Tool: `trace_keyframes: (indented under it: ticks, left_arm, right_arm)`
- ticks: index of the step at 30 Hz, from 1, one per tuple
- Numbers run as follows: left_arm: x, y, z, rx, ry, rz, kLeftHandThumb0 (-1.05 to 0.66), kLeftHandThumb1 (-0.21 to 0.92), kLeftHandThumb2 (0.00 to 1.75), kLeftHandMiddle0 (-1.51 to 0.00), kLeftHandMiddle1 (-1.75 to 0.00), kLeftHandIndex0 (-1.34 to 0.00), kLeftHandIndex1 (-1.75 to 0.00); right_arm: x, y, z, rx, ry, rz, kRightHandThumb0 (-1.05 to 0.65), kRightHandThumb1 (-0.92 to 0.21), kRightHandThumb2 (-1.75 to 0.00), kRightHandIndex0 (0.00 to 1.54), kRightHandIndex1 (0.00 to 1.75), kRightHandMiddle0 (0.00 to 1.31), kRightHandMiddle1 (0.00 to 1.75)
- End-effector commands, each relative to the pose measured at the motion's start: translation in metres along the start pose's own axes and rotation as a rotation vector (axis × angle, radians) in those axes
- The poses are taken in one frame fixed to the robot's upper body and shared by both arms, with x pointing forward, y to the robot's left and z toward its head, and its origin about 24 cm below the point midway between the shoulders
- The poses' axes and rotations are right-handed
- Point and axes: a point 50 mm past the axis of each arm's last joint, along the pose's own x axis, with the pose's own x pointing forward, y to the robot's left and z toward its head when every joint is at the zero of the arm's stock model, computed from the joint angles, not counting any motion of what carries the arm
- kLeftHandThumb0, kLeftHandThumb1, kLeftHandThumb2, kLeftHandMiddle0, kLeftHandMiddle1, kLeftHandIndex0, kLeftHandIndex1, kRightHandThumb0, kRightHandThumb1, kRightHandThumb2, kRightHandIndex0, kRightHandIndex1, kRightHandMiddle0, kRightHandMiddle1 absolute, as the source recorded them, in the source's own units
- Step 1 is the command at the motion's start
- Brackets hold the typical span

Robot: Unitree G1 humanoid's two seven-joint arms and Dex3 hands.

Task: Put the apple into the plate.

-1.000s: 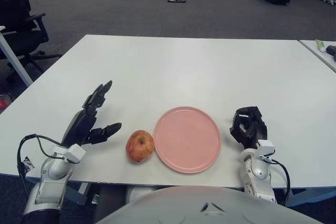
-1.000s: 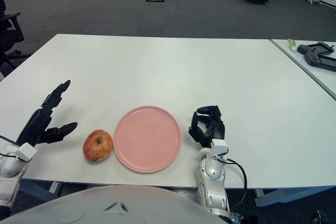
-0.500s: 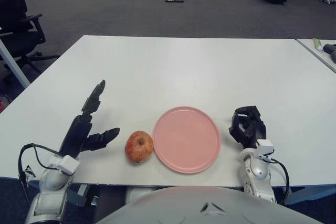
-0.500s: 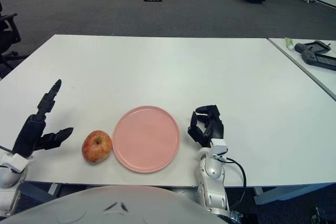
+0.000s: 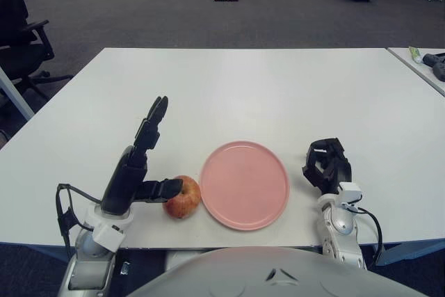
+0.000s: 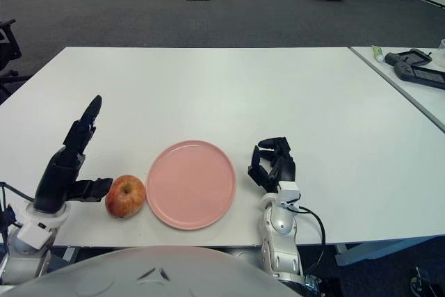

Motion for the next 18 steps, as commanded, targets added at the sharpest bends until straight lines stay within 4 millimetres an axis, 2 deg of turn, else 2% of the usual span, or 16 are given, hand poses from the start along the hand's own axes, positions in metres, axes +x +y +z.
trace_keyframes:
  ticks: [1,10,13,14,18]
  left_arm:
    - [-0.014,0.0,-0.001,0.022,0.076,-0.039,-1.05,0.92,0.72,0.0,0.0,0.0,0.0]
    - [-0.014,0.0,-0.008,0.025,0.12,-0.071,-1.05,0.92,0.81,0.0,0.0,0.0,0.0]
    - [-0.017,-0.008,-0.011,-0.05,0.197,-0.104,-1.05,0.92,0.82,-0.02,-0.01,-0.03,-0.02]
    - [-0.018,-0.011,-0.012,-0.08,0.226,-0.116,-1.05,0.92,0.82,-0.03,-0.02,-0.02,-0.09]
    - [-0.035,-0.015,0.006,-0.174,0.33,-0.169,-1.05,0.92,0.79,-0.04,-0.04,0.0,-0.18]
  right_arm:
    - [0.0,0.002,-0.004,0.014,0.036,-0.009,-0.39,-0.63,-0.92,0.61,1.75,0.37,1.75]
    - [0.001,0.002,-0.005,0.011,0.032,-0.003,-0.39,-0.63,-0.93,0.62,1.75,0.38,1.75]
    - [0.001,0.002,-0.005,0.004,0.035,-0.007,-0.39,-0.62,-0.93,0.62,1.75,0.38,1.75]
    - [0.001,0.001,-0.005,0.004,0.035,-0.01,-0.39,-0.62,-0.93,0.61,1.75,0.38,1.75]
    - [0.001,0.001,-0.004,0.005,0.03,-0.012,-0.4,-0.62,-0.94,0.6,1.75,0.38,1.75]
